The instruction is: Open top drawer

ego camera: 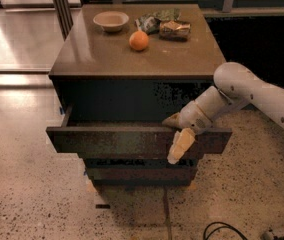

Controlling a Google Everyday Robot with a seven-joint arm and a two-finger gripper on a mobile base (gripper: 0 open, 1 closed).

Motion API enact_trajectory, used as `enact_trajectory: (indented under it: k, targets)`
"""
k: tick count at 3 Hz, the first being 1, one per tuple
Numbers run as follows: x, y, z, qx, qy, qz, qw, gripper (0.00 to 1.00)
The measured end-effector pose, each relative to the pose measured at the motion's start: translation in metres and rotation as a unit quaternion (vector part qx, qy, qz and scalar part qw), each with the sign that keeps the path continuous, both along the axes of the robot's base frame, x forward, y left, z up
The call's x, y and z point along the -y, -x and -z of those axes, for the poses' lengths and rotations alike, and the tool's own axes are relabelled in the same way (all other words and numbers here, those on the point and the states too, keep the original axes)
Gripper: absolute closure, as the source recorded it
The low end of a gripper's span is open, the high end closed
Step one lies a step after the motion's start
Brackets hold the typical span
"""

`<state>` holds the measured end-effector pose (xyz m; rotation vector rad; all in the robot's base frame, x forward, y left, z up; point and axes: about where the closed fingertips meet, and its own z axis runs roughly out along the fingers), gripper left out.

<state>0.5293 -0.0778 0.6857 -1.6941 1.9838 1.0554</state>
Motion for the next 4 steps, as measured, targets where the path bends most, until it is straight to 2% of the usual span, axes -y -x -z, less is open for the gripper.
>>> enact_trajectory:
  k: [1, 2, 3, 4]
  targets:
    - [0.0, 0.0, 0.0, 0.0, 0.0, 0.0, 1.0, 0.0]
    - [-0.001, 0.012, 0.002, -0.021, 0.001, -0.01, 0.9997, 0.0]
    - [-0.001, 0.012, 0.001, -0.021, 0.001, -0.01, 0.9997, 0.0]
    - [0.004, 0.033, -0.003, -0.04, 0.002, -0.01, 0.9991, 0.0]
